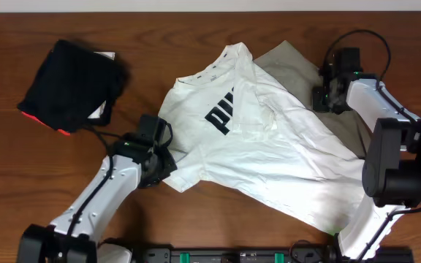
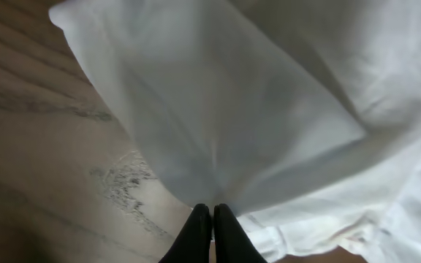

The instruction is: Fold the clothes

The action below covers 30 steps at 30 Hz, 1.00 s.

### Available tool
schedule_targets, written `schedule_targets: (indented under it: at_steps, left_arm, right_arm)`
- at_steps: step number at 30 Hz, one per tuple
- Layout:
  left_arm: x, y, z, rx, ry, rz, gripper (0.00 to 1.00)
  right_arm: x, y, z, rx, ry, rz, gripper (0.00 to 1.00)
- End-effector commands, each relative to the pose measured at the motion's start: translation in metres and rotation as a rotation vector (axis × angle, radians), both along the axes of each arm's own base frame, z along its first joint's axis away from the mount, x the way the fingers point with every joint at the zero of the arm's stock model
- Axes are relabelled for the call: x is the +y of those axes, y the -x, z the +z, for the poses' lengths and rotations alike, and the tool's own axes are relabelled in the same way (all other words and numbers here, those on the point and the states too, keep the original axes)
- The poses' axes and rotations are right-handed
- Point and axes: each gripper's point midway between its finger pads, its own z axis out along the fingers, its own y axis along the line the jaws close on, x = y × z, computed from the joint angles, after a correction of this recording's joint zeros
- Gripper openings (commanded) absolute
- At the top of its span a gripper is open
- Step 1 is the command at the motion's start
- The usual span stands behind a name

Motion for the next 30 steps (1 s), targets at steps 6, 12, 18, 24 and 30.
schedule_targets:
  at_steps: [6, 12, 18, 24, 30]
  left_arm:
    - [0.019, 0.014, -0.025, 0.084, -0.114, -0.004, 0.06]
    - [0.019, 0.016, -0.029, 0.102, -0.119, -0.005, 0.22]
    - [0.015, 0.006, -0.011, 0.082, -0.111, -0.039, 0.49]
    - [0.008, -0.016, 0.025, -0.047, -0.071, -0.053, 0.49]
    - [0.001, -0.037, 0.033, -0.153, -0.046, -0.065, 0.09]
  right_arm:
    - [-0.003, 0.002, -0.003, 0.007, 0.0, 0.005, 0.08]
    - [-0.003, 0.002, -0.003, 0.007, 0.0, 0.005, 0.08]
    - [-0.003, 0.002, -0.003, 0.007, 0.0, 0.005, 0.09]
    - [-0.003, 0.002, -0.003, 0.007, -0.001, 0.005, 0.09]
    - [-0.003, 0.002, -0.003, 0.006, 0.0, 0.005, 0.09]
